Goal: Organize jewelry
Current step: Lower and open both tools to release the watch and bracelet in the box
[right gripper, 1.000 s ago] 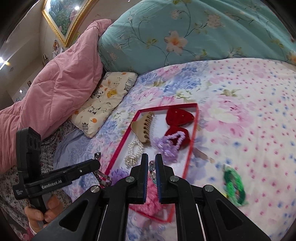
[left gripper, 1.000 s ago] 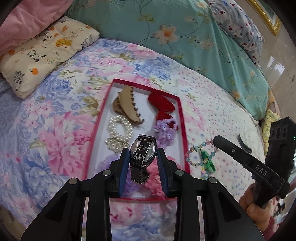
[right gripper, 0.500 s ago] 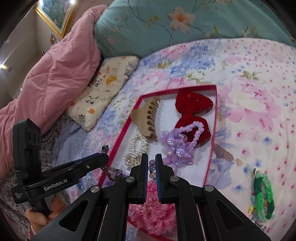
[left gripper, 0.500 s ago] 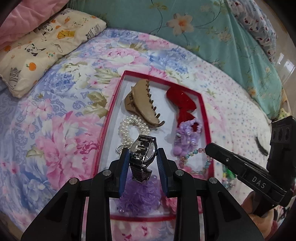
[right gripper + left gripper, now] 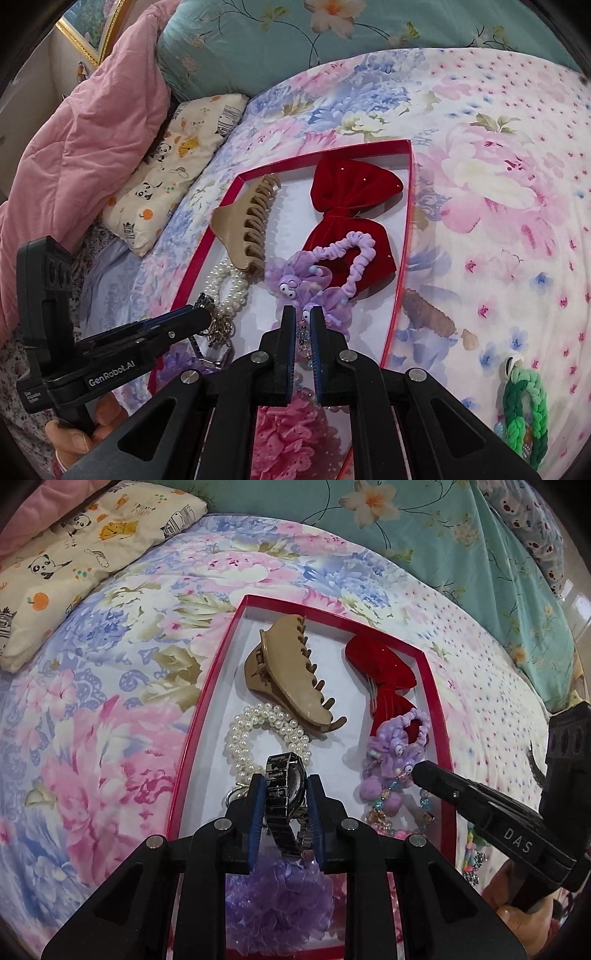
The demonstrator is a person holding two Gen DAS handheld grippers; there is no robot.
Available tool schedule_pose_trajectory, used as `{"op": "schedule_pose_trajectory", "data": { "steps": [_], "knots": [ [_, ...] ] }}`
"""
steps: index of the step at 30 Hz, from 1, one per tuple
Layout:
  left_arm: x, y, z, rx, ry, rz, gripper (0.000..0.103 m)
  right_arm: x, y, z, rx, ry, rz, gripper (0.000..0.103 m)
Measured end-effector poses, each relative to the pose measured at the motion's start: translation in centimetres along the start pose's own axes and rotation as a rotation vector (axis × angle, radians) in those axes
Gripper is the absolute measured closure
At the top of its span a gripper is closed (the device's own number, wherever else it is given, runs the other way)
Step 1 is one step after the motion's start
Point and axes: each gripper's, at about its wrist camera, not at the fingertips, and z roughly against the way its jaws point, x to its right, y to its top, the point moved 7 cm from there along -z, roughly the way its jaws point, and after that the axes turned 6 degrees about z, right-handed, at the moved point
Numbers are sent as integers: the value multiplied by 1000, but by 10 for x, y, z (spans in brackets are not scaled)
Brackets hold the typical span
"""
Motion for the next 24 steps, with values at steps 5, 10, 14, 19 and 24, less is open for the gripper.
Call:
{"op": "schedule_pose_trajectory", "data": {
  "steps": [5,10,14,19,24],
  "knots": [
    [1,5,-3,4,-3,1,82,2,1,-5,-4,-7,5,96],
    [3,9,-7,12,2,-4,82,1,3,-7,-7,-14,19,95],
    [4,9,-9,22,15,-12,80,1,3,-7,-7,-9,14,94],
    [5,10,-11,22,23,-14,77,0,3,-4,-10,0,3,90],
    [4,9,-12,21,42,-21,78,-2,3,7,9,16,-10,76]
  ]
}}
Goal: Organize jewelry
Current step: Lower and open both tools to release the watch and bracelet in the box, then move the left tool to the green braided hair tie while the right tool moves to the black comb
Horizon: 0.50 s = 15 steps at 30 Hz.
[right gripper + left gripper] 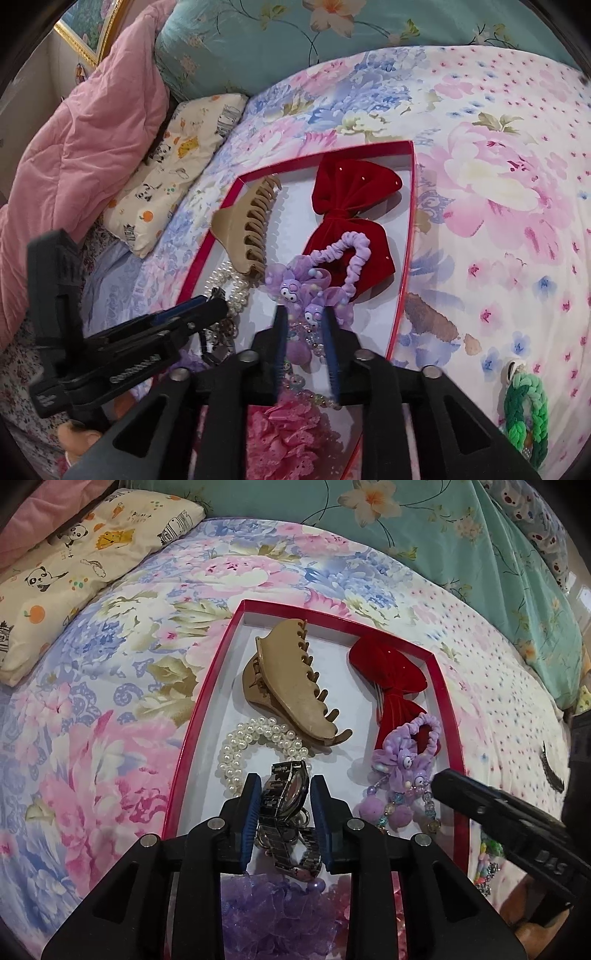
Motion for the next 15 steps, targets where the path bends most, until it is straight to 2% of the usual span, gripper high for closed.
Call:
{"op": "schedule_pose_trajectory", "data": {
  "steps": [9,15],
  "knots": [
    [-2,-3,1,-6,8,9,77,4,0,35,57,9,-36,68],
    [-1,-6,10,-8,1,18,66,14,-4,61,86,3,-57,60]
  ]
}}
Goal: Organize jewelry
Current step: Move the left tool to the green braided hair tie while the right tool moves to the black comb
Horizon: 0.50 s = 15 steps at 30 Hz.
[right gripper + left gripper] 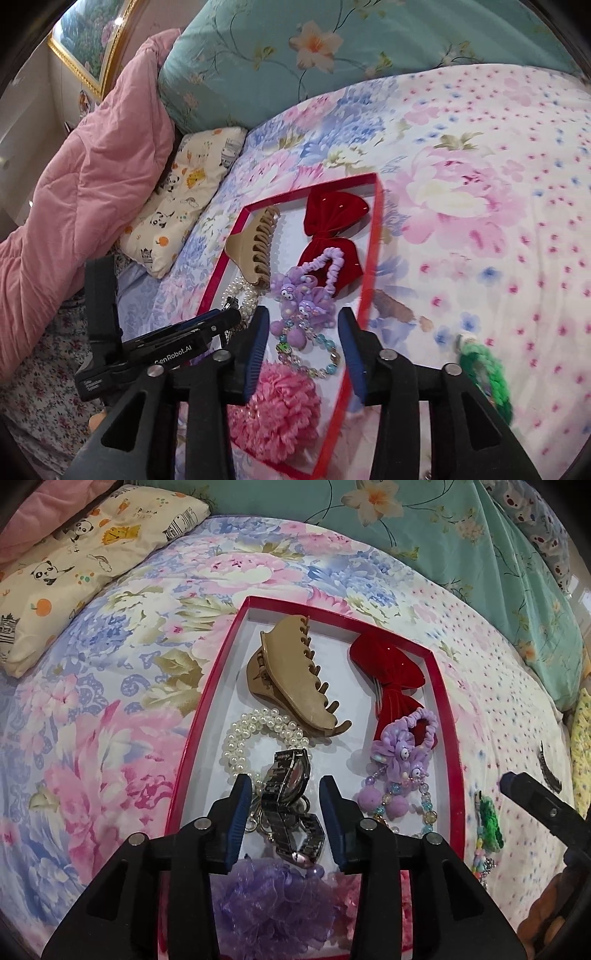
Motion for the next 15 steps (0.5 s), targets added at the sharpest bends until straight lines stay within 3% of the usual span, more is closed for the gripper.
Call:
{"op": "schedule_pose_trajectory", "data": {
  "steps": [3,7,15],
  "knots": [
    [1,-2,10,12,-7,3,60,11,-3,15,11,-16,-14,52],
    [5,-4,24,30,-19,4,47,34,-14,38,21,-51,-47,49],
    [25,-24,43,24,-53,-12,41,79,-38,84,52,-128,-133,47]
  ]
}}
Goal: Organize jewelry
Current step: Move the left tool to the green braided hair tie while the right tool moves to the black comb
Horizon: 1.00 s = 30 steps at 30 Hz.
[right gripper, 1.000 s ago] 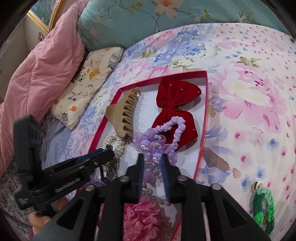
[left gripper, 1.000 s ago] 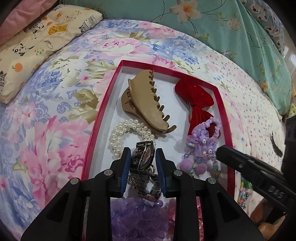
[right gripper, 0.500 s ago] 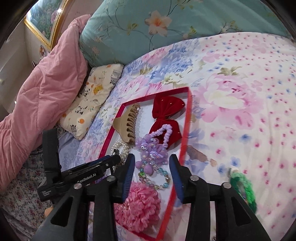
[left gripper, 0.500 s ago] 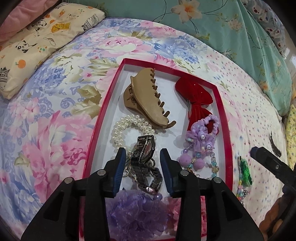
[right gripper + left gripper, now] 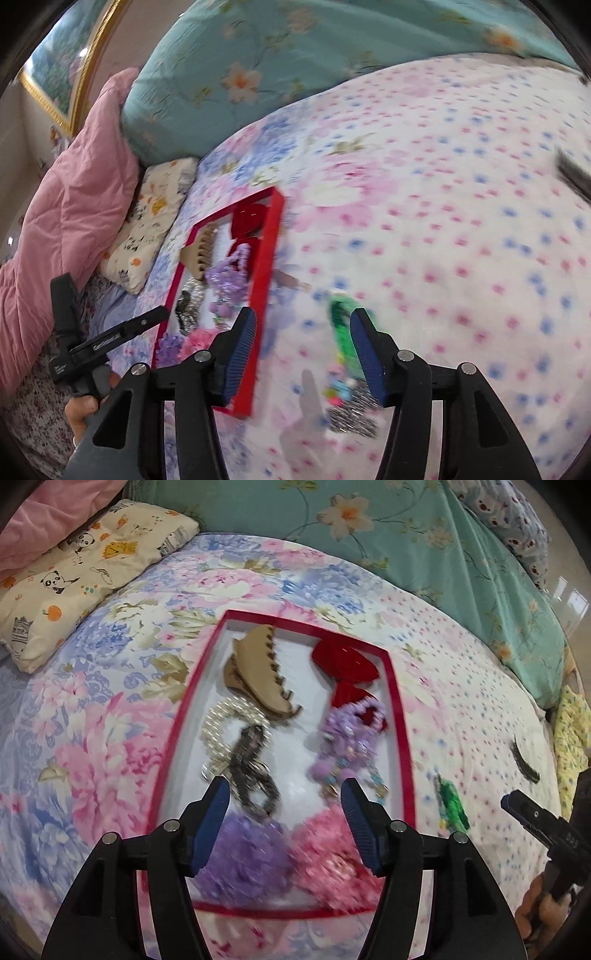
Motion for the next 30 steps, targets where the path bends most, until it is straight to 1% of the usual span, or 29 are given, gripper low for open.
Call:
{"op": "schedule_pose_trajectory", "data": {
  "steps": [10,19,25,30],
  "knots": [
    [41,-22,12,-31,-61,-45,41,46,-11,40,36,-64,-73,47],
    [96,-44,14,-81,-125,-121,41,74,-16,65,43,-90,-94,47],
    [144,-62,0,-147,-161,-165,41,101,-11,91,26,-149,-55,47],
    [173,-70,-23,-212,-156,-184,41,133,1,118,18,-214,-32,46]
  ]
}}
